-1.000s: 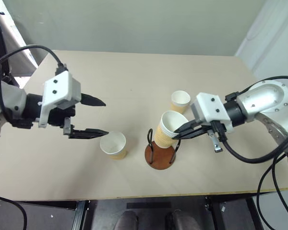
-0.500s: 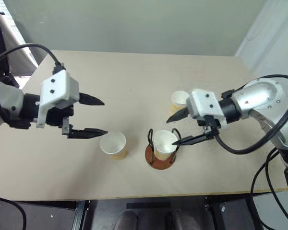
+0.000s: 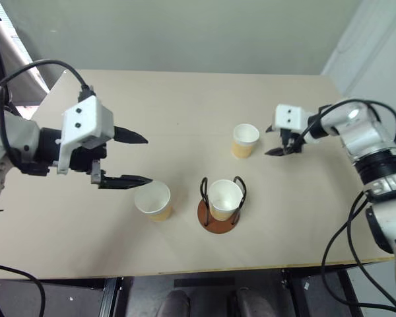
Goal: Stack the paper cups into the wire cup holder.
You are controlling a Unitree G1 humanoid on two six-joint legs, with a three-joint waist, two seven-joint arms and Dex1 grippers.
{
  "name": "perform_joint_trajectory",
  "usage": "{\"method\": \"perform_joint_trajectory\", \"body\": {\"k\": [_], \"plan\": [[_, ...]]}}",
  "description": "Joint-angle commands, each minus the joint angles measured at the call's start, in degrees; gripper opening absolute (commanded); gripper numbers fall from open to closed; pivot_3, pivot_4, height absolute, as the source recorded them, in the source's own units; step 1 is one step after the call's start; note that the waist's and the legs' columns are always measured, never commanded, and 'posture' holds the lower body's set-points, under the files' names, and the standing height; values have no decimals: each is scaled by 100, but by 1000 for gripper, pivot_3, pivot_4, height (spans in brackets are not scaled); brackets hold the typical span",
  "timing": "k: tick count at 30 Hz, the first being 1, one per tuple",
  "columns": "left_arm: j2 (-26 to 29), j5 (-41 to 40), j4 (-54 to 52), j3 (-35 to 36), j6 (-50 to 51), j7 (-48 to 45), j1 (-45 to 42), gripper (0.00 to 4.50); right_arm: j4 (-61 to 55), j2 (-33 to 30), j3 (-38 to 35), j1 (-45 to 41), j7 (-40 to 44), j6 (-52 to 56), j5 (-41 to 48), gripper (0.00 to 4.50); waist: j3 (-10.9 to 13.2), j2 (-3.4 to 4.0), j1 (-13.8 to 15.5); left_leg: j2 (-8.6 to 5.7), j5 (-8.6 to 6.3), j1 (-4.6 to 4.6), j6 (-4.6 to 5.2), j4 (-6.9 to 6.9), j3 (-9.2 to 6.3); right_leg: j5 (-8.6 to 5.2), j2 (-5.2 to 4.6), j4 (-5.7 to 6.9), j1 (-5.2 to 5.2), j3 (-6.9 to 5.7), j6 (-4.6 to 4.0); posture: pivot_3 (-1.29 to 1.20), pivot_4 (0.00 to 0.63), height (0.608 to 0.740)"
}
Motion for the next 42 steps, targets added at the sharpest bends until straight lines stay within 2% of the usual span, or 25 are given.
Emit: {"method": "perform_joint_trajectory", "body": {"k": [1,16,23,26,31,34,38,40,42], "plan": [[99,-89,-239,276,110,60,68,4500,487,126,-112,-423,-135,-570,-265,3449,-1,1,0,0,1,-11,-2,1,0,0,0,-1,-9,0,0,0,150,740],[177,-130,-427,508,271,205,362,4500,565,555,-270,-957,342,-800,-421,3449,-1,-1,18,1,3,-26,-12,13,-8,5,-2,-3,-11,-12,-8,0,150,740],[210,-184,-493,598,341,230,405,4500,1172,891,-127,-943,61,-983,-804,3449,-1,-1,21,2,3,-27,-14,11,-9,5,-2,-3,-12,-14,-8,0,150,740],[240,-178,-520,700,396,241,475,4500,1491,970,-105,-956,-268,-1151,-1024,2901,-1,0,47,1,3,-28,-14,11,-10,5,-2,-3,-12,-16,-8,0,150,740],[258,-186,-556,783,421,275,536,4500,1610,992,-197,-1053,-358,-1374,-1159,1089,-1,0,68,1,2,-28,-16,11,-10,5,-2,-2,-12,-17,-9,0,150,740],[237,-112,-482,728,337,334,468,4500,1350,932,-517,-1163,136,-1328,-749,59,-1,0,71,1,3,-28,-18,11,-10,5,-2,-3,-13,-17,-9,0,150,740],[241,-149,-400,706,307,287,376,4500,77,663,-1176,-1164,1382,-638,335,59,-1,1,69,1,4,-32,-21,9,-8,4,-1,-5,-16,-17,-10,0,150,740],[167,-147,-364,651,245,301,307,4500,-1044,390,-1374,-1013,1940,153,893,59,-1,0,70,0,6,-35,-24,7,-5,3,-1,-10,-16,-19,-12,0,150,740],[72,-130,-292,555,195,365,155,4500,-2301,-137,-1281,-817,2126,1087,1678,59,-1,0,108,-1,7,-39,-26,7,-3,2,0,-14,-14,-24,-15,0,150,740]]}}
